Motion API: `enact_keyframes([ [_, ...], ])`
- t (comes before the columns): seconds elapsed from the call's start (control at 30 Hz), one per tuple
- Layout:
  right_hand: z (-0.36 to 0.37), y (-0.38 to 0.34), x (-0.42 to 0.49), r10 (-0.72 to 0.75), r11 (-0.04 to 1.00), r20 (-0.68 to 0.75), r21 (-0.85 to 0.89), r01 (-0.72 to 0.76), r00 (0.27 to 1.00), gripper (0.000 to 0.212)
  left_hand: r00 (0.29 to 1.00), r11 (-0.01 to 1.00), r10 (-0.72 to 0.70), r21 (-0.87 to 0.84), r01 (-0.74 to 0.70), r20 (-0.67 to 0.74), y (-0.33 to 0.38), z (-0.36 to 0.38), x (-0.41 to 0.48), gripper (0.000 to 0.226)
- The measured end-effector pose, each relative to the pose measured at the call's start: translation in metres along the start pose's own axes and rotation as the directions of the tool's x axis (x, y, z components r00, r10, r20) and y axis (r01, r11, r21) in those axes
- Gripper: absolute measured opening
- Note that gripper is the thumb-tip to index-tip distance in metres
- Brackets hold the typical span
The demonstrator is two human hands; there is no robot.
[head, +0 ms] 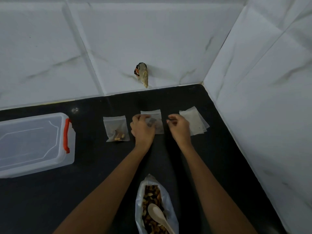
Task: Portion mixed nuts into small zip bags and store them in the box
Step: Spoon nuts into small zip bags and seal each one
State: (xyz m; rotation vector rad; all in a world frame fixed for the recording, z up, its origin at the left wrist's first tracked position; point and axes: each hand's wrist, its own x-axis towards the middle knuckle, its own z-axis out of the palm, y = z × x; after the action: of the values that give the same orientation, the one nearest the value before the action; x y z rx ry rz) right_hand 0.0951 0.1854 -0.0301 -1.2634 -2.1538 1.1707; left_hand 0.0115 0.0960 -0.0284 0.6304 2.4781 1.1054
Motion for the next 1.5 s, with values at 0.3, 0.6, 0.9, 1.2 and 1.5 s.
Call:
enact_keyframes([
  [0.3,-0.065,0.054,0.025,0.257,0.961,-0.242,-0.038,-0.274,0.936,0.024,0.944,0.954,0.005,-0.286,0.094,0.330,0.052,0.053,-0.009,0.020],
  [0.6,-0.071,0.067,0.041,0.206,0.927,-0.240,-0.263,-0.268,0.949,0.033,0.892,0.818,-0.280,-0.399,0.415,0.355,0.064,0.092,0.000,0.016],
  [0.9,-0.076,0.062,0.043,0.308,0.951,-0.203,0.036,-0.307,0.930,0.017,0.890,0.824,-0.276,-0.387,0.414,0.363,0.066,0.098,-0.001,0.024],
  [1.2,-0.084,0.053,0.035,0.391,0.889,-0.172,0.323,-0.324,0.904,0.012,0.890,0.767,-0.262,-0.479,0.427,0.373,0.074,0.089,-0.006,0.036],
  [1.5,-0.091,0.028,-0.009,0.440,0.776,-0.056,0.526,-0.348,0.896,0.014,0.905,0.608,-0.181,-0.680,0.410,0.384,0.080,0.050,-0.030,0.005],
])
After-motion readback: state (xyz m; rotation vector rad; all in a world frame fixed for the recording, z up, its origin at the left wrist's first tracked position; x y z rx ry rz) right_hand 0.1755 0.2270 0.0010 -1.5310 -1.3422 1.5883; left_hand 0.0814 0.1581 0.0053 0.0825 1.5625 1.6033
